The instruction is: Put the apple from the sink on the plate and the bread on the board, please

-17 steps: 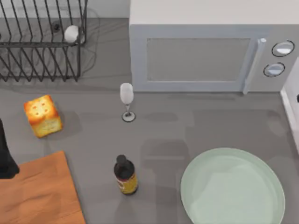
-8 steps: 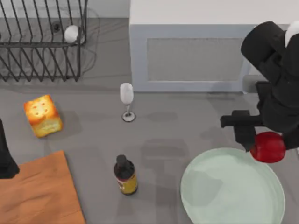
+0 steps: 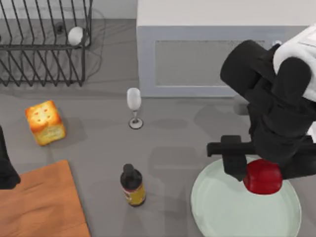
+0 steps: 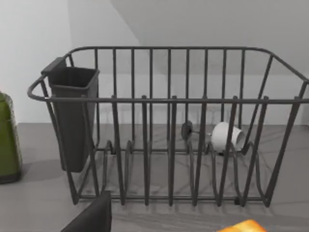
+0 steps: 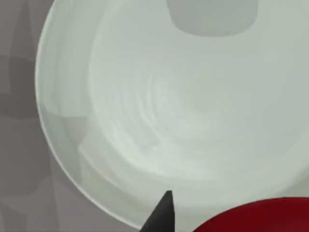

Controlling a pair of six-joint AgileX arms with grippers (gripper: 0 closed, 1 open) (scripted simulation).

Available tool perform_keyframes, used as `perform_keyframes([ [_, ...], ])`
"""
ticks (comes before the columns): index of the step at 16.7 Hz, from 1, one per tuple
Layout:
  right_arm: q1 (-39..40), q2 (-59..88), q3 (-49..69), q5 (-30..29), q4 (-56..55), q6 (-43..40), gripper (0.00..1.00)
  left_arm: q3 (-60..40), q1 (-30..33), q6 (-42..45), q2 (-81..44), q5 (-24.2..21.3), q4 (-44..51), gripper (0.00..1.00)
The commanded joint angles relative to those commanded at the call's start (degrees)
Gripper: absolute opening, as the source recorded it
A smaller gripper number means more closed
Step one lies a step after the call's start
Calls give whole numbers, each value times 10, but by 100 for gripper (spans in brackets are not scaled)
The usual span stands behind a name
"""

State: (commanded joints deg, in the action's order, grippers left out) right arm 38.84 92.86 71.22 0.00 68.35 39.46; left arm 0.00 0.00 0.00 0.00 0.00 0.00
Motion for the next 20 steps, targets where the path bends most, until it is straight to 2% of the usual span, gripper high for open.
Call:
perform_keyframes([
  [3, 0, 0, 0, 0, 0, 0, 0, 0, 0, 0, 0, 0, 0, 100],
  [16, 0, 0, 0, 0, 0, 0, 98, 0, 0, 0, 0, 0, 0, 100],
  [20, 0, 0, 0, 0, 0, 0, 100, 0, 0, 0, 0, 0, 0, 100],
])
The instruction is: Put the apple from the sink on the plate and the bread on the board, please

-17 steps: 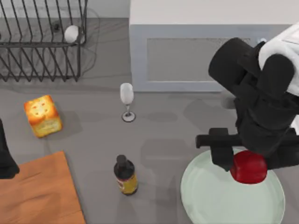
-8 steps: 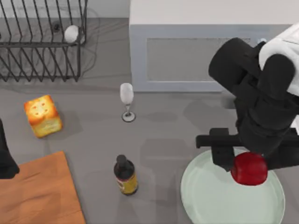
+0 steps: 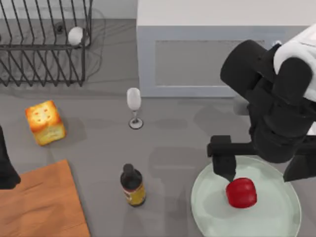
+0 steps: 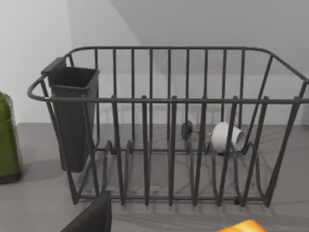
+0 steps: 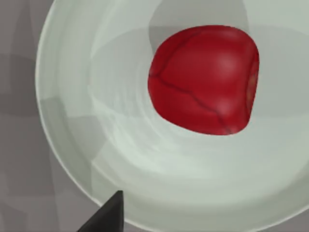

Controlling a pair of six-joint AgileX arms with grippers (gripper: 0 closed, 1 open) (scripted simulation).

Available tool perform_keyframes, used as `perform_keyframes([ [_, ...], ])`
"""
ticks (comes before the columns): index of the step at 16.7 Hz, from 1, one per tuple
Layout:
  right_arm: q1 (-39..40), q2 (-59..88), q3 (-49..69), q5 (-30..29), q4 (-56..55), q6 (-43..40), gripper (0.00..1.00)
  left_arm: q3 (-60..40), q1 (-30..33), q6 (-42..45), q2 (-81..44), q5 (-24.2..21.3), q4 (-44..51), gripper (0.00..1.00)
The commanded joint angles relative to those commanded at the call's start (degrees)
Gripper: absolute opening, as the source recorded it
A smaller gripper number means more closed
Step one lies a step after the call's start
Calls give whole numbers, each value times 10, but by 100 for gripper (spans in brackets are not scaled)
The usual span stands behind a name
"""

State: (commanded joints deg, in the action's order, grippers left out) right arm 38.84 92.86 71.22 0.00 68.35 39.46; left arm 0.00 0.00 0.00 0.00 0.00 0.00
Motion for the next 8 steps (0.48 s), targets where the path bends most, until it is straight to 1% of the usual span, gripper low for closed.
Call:
perform_keyframes([
  [8, -9, -15, -14, 0, -14, -8, 100, 0, 0, 0, 0, 0, 0, 100],
])
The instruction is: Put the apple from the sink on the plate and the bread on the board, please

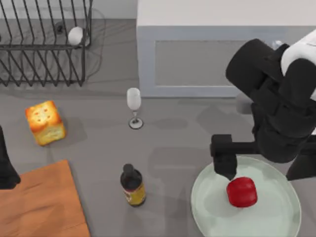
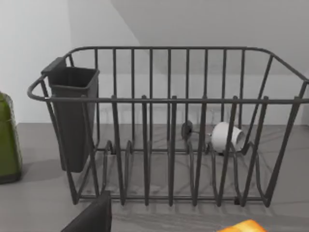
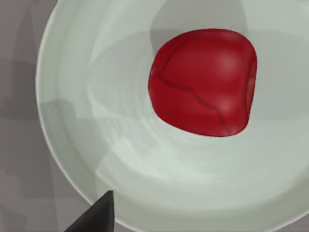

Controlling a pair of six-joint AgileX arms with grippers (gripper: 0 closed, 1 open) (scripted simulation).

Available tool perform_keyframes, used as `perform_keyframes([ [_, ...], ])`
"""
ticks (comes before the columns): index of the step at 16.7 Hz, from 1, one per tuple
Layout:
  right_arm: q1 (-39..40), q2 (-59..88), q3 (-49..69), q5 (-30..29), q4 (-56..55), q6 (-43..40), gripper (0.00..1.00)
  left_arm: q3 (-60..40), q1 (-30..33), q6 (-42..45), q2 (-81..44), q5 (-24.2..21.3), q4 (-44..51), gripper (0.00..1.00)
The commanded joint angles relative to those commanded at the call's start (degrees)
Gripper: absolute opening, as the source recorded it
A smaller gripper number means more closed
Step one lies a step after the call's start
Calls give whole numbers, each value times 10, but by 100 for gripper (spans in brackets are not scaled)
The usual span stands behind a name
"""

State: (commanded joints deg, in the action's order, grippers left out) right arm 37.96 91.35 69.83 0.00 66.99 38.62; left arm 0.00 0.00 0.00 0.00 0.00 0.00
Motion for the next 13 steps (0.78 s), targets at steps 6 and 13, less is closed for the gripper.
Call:
perform_keyframes([
  [6, -76, -183, -142, 0, -136, -78, 100, 0, 0, 0, 0, 0, 0, 100],
  [13, -225, -578, -417, 0, -399, -229, 100, 0, 0, 0, 0, 0, 0, 100],
])
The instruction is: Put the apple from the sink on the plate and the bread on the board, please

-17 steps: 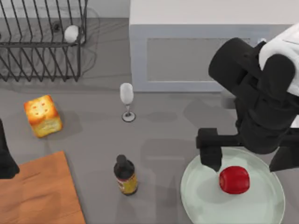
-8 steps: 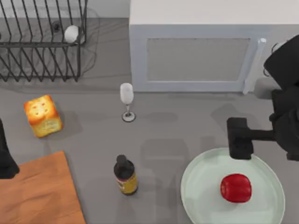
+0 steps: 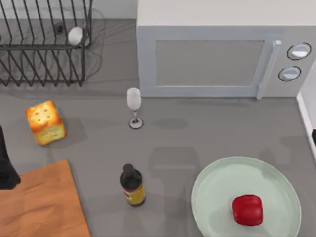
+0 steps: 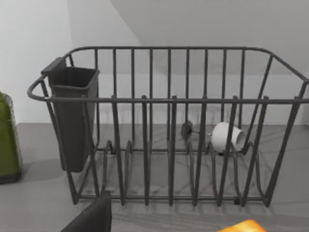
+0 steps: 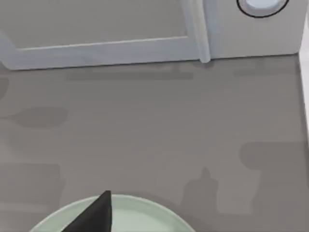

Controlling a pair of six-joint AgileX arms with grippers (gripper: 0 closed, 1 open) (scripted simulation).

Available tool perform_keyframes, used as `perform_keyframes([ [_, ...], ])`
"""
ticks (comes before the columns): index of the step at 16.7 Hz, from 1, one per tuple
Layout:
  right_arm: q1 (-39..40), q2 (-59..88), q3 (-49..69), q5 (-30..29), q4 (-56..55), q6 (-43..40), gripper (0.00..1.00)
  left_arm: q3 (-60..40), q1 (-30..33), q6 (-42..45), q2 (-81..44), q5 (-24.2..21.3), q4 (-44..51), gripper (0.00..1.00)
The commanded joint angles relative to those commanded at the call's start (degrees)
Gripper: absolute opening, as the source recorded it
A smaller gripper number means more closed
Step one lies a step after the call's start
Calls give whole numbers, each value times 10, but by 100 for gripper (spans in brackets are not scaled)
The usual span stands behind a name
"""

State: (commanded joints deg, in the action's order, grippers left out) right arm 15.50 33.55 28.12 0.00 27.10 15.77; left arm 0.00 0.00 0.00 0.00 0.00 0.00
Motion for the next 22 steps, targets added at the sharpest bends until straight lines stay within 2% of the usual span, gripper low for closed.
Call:
perform_keyframes([
  [5, -102, -238, -189, 0, -181, -103, 100, 0, 0, 0, 0, 0, 0, 100],
  [9, -150, -327, -273, 0, -263, -152, 100, 0, 0, 0, 0, 0, 0, 100],
  [17, -155, -335, -281, 0, -271, -158, 100, -5, 0, 3, -6, 0, 4, 100],
  [22, -155, -335, -281, 0, -271, -158, 100, -105, 9, 69, -126, 0, 78, 100],
])
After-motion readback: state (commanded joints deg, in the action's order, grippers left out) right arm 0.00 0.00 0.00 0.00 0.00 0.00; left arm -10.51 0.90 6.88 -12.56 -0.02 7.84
